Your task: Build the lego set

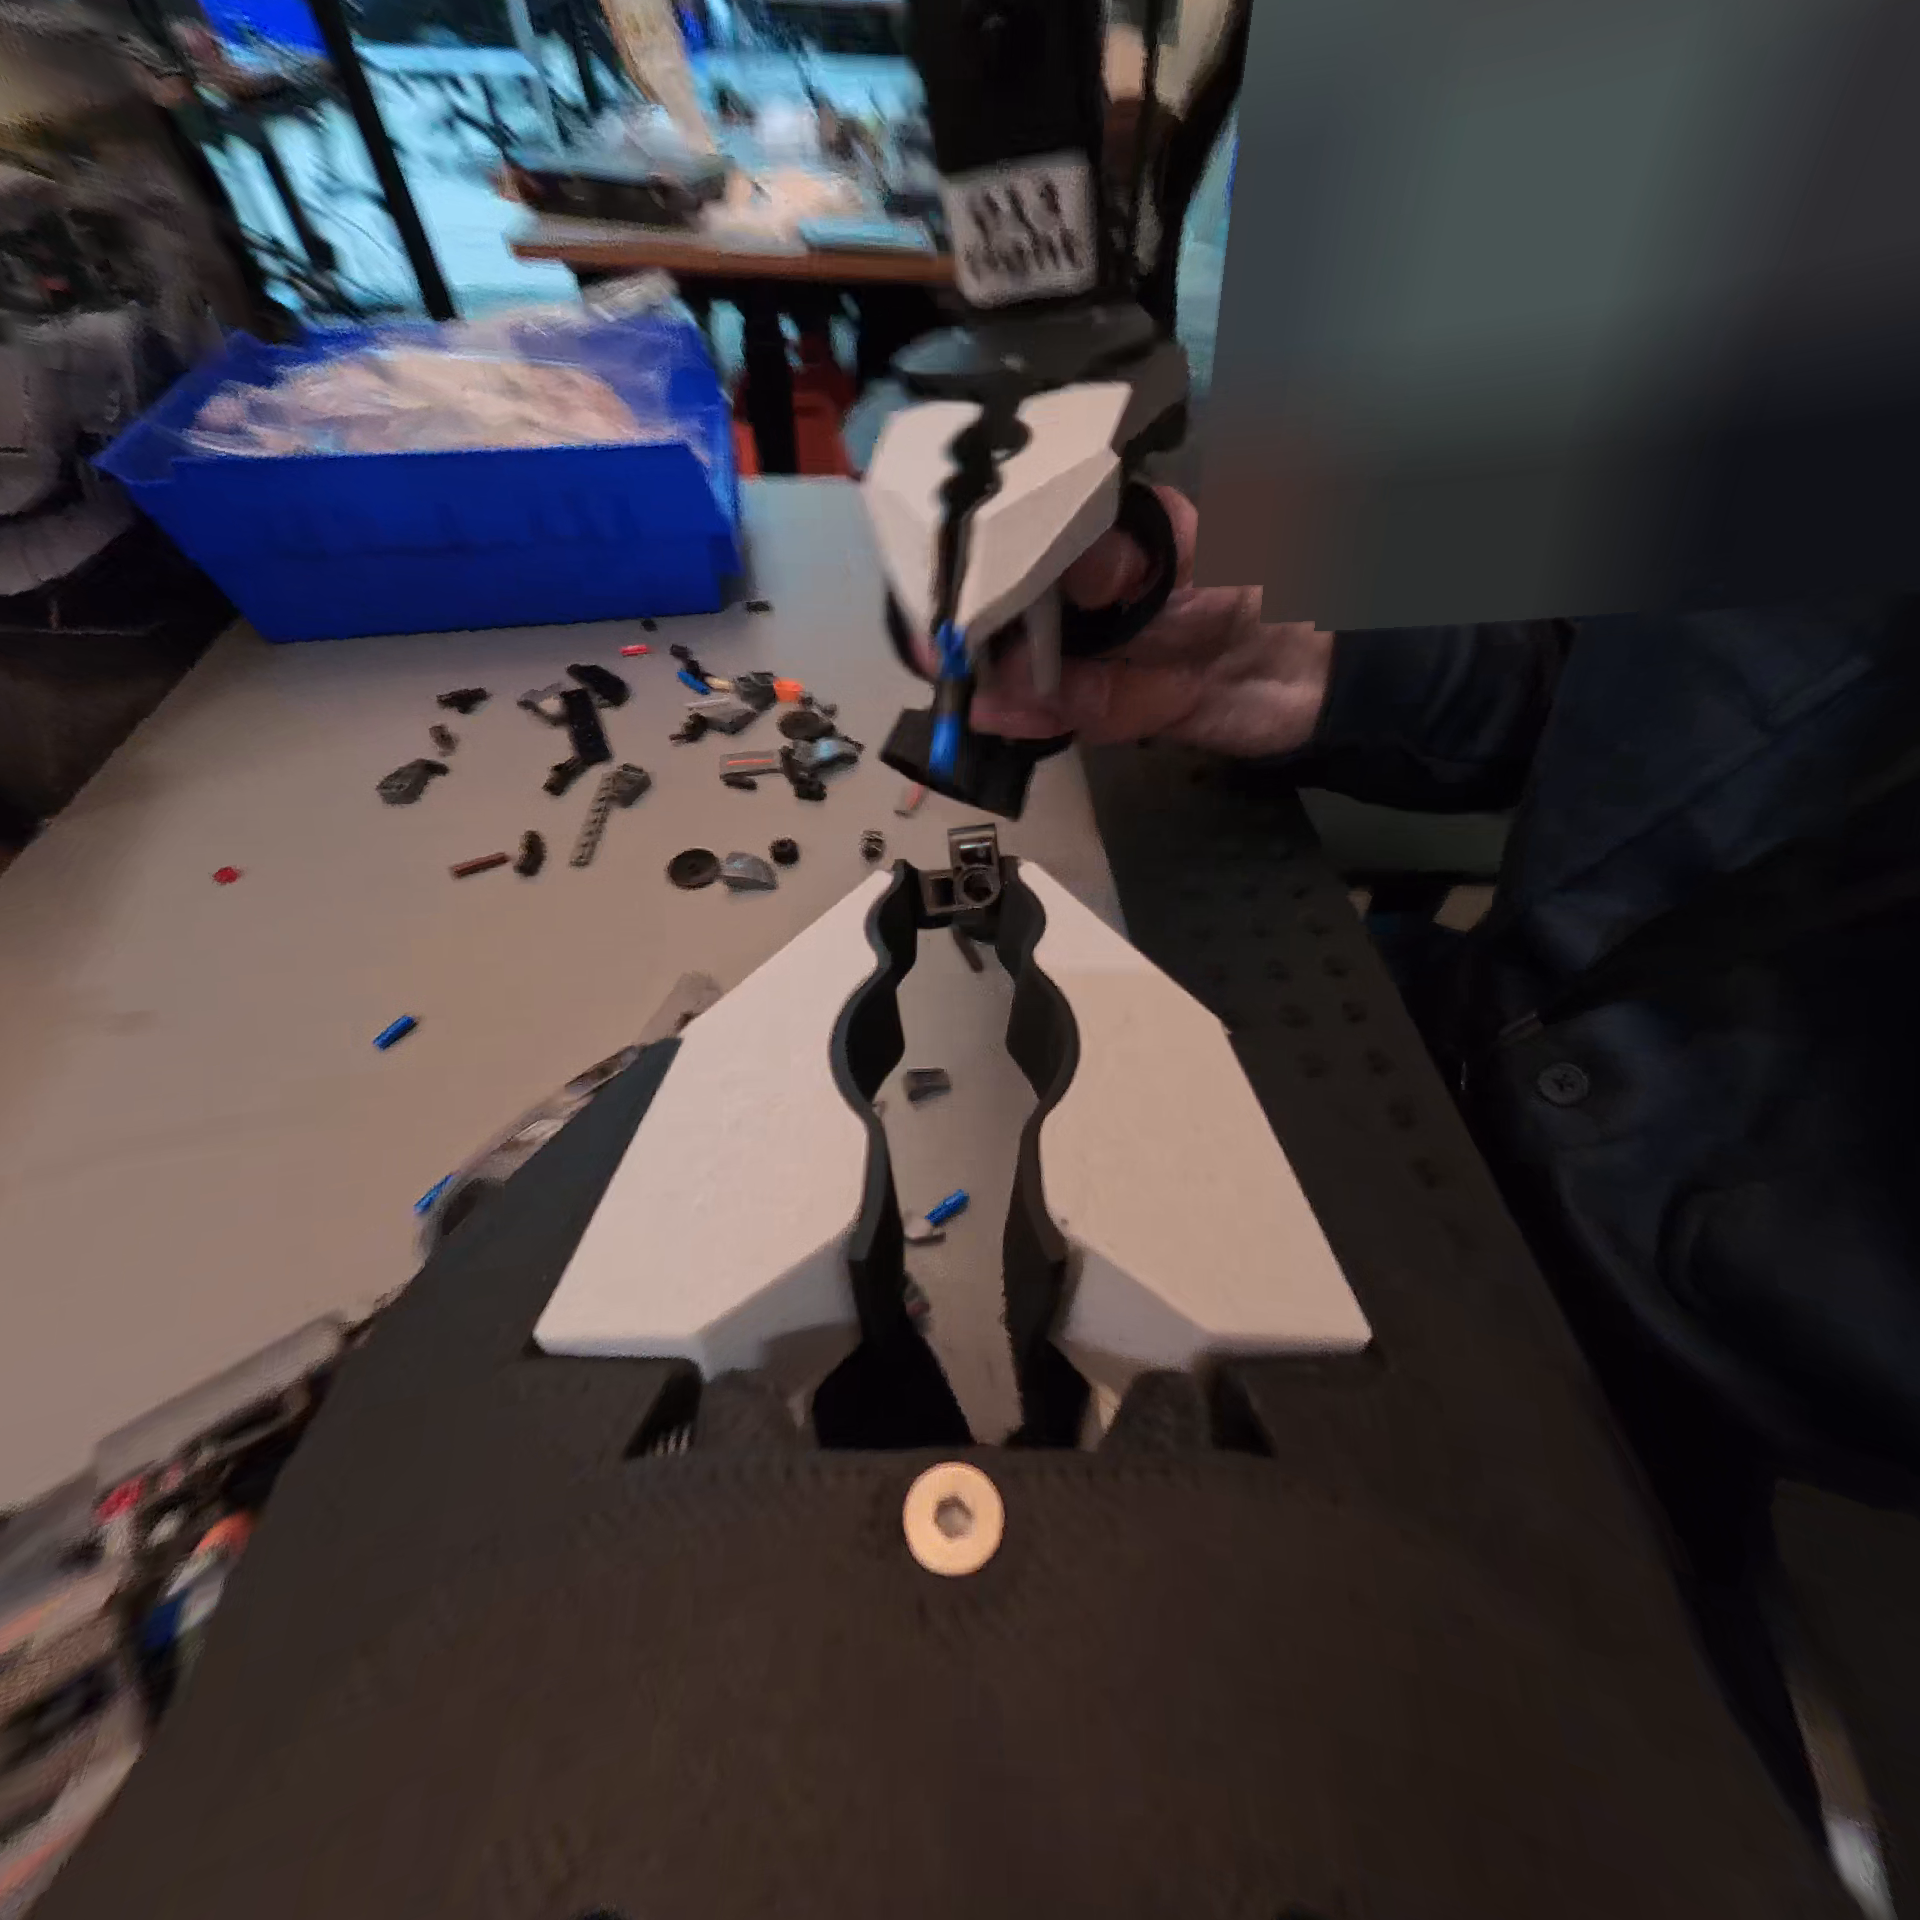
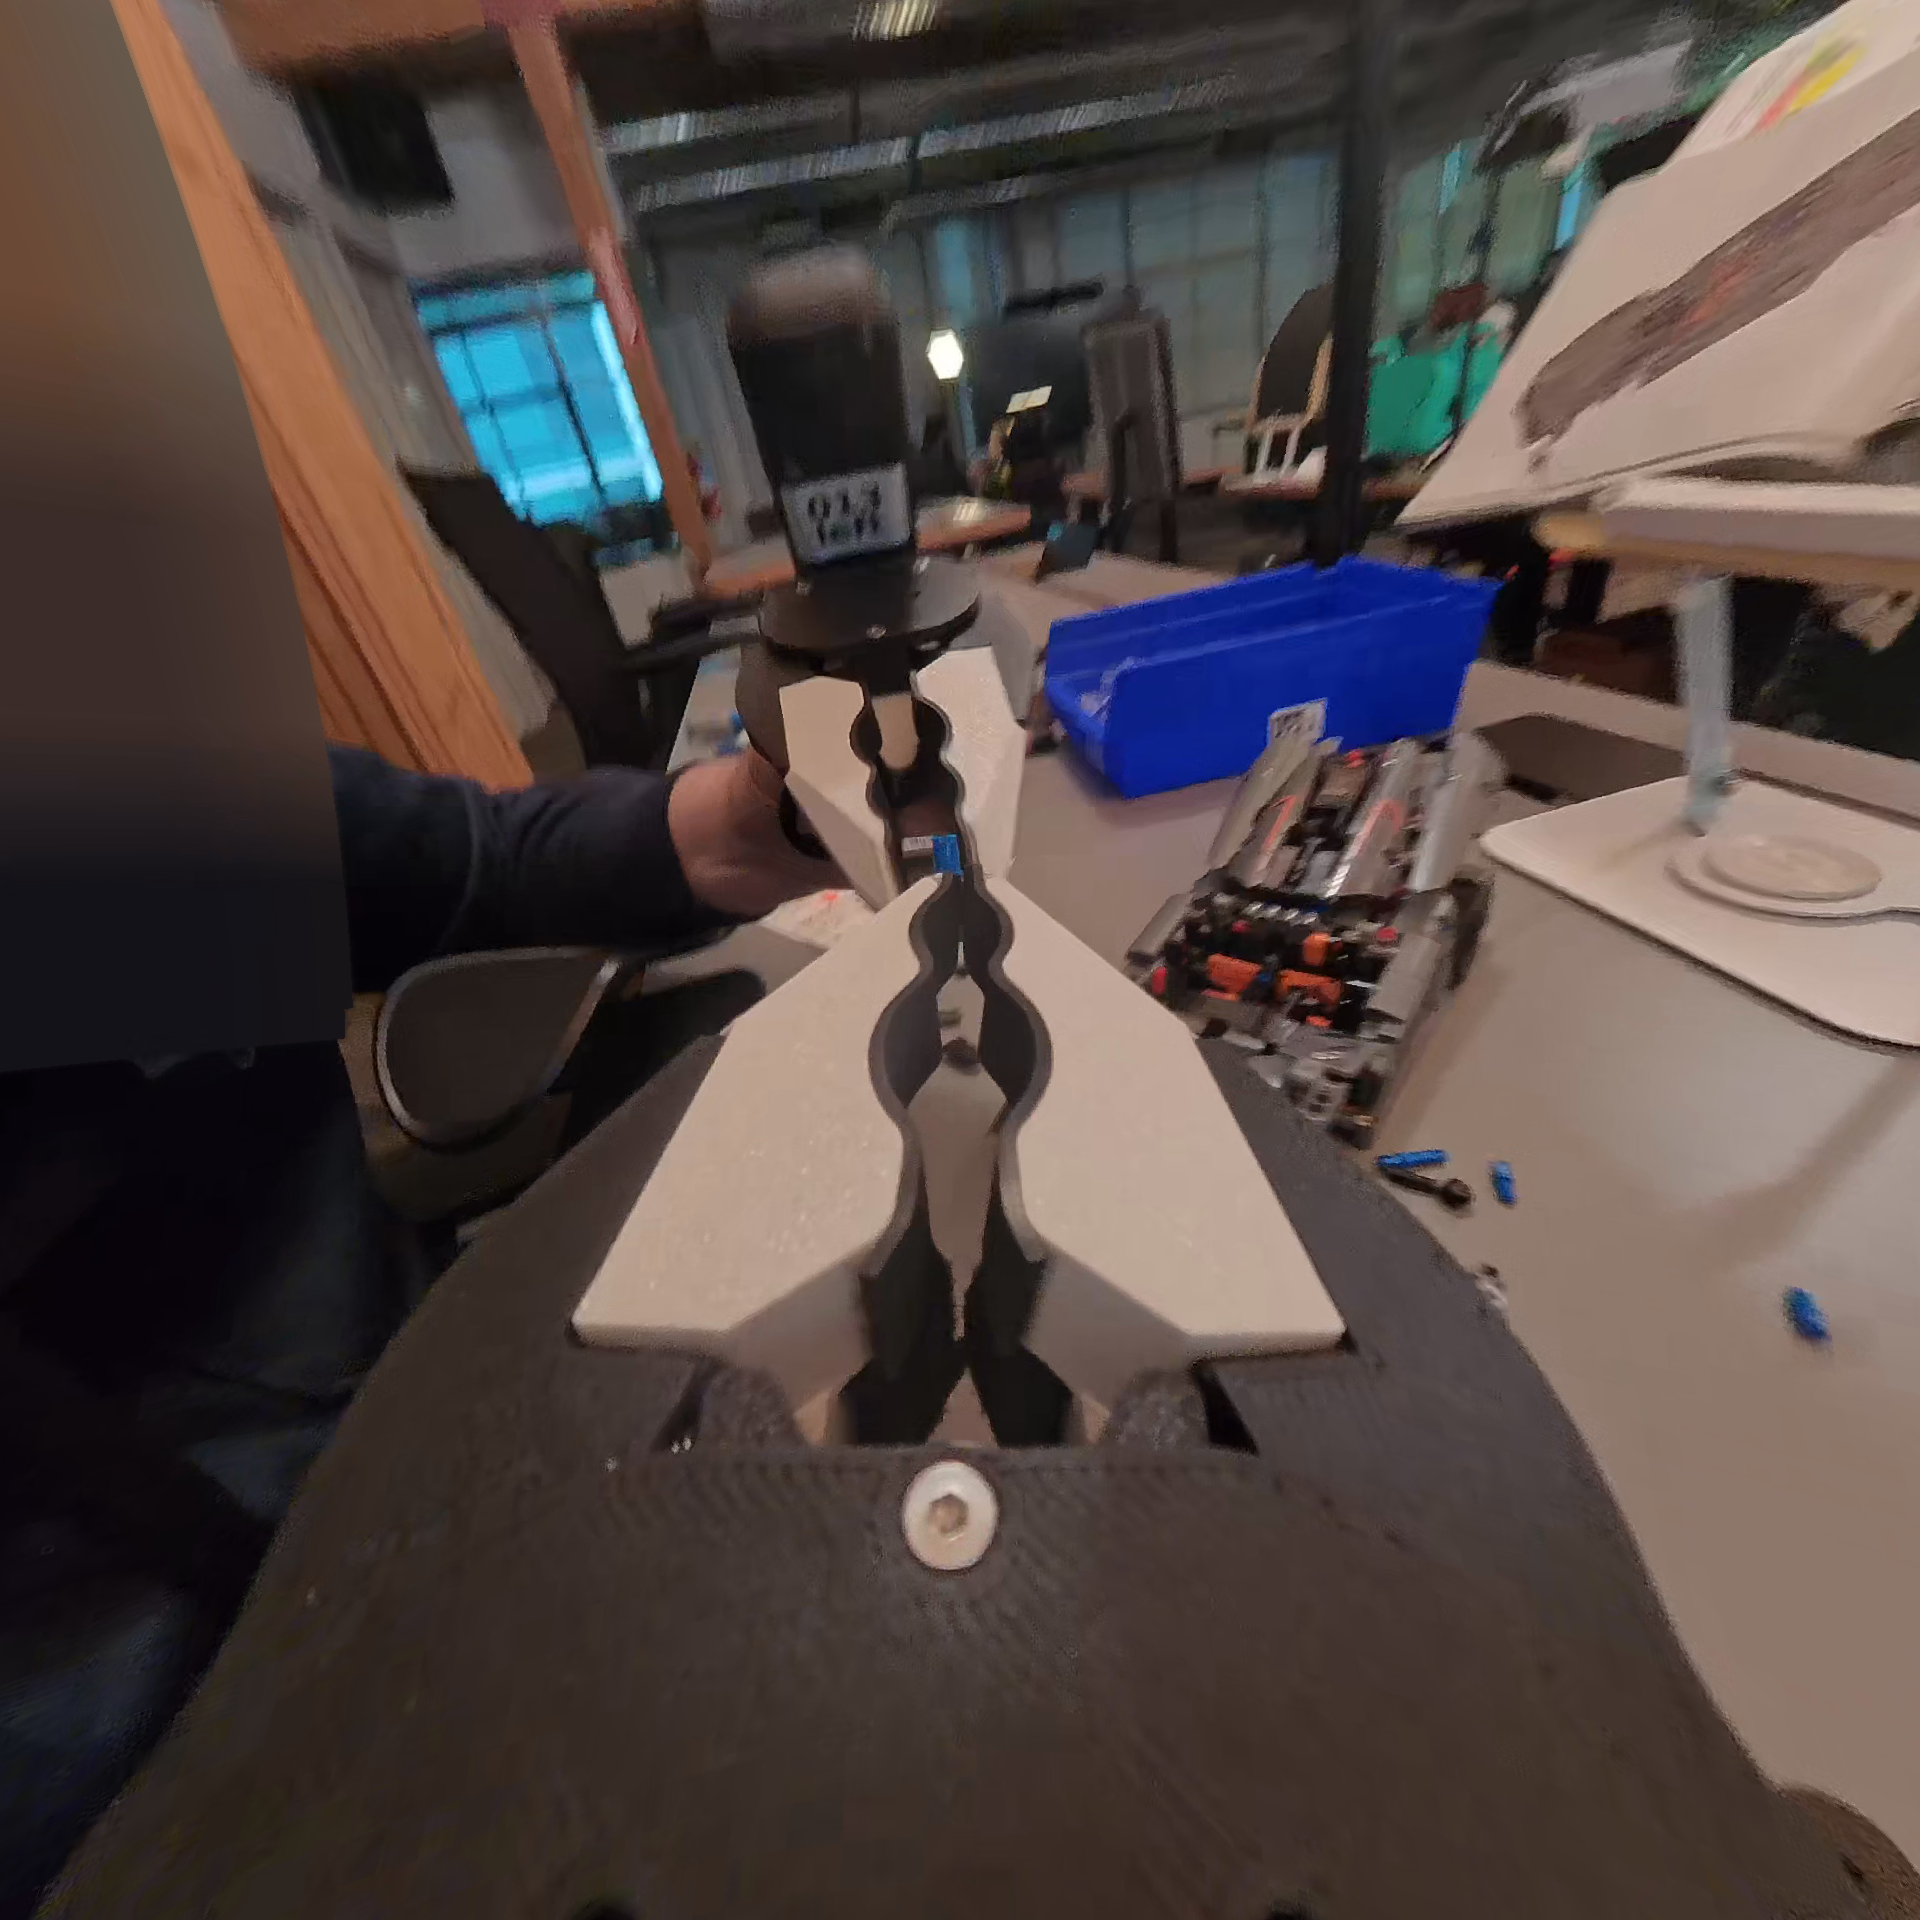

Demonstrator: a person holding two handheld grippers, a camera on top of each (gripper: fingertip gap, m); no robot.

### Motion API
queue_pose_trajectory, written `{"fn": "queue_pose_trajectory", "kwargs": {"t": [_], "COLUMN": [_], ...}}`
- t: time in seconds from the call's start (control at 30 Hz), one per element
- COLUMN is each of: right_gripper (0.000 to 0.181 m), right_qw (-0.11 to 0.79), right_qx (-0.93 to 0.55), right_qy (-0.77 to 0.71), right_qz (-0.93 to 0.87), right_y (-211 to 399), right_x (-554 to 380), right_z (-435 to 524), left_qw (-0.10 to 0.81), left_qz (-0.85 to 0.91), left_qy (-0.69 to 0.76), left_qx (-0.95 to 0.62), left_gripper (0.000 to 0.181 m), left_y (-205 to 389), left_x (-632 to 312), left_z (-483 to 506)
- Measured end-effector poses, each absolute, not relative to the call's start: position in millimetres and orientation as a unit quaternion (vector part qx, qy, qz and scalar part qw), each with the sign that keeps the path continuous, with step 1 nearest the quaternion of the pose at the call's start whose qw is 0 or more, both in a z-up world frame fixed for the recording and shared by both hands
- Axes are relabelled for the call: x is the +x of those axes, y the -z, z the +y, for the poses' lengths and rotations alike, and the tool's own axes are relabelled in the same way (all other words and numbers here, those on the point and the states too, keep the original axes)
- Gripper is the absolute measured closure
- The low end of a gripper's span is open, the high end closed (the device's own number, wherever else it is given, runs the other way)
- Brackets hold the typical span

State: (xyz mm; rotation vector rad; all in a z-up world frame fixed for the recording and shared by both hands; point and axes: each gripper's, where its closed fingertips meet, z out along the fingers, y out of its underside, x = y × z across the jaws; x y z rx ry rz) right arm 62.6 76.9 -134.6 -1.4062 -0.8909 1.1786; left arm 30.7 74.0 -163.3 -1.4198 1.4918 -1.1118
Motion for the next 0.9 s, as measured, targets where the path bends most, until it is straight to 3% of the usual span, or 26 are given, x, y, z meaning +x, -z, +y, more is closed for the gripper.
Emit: {"fn": "queue_pose_trajectory", "kwargs": {"t": [0.2,0.57,0.77,0.9], "right_gripper": [0.181,0.181,0.181,0.181], "right_qw": [0.515,0.452,0.420,0.408], "right_qx": [-0.602,-0.617,-0.622,-0.624], "right_qy": [-0.465,-0.535,-0.562,-0.569], "right_qz": [-0.394,-0.359,-0.349,-0.346], "right_y": [141,160,173,178], "right_x": [58,68,66,64], "right_z": [74,64,62,61], "left_qw": [0.379,0.356,0.234,0.216], "left_qz": [0.656,0.646,0.726,0.728], "left_qy": [0.313,0.312,0.141,0.120], "left_qx": [-0.573,-0.599,-0.631,-0.639], "left_gripper": [0.168,0.167,0.167,0.167], "left_y": [187,213,298,323], "left_x": [19,12,-28,-36], "left_z": [70,64,51,45]}}
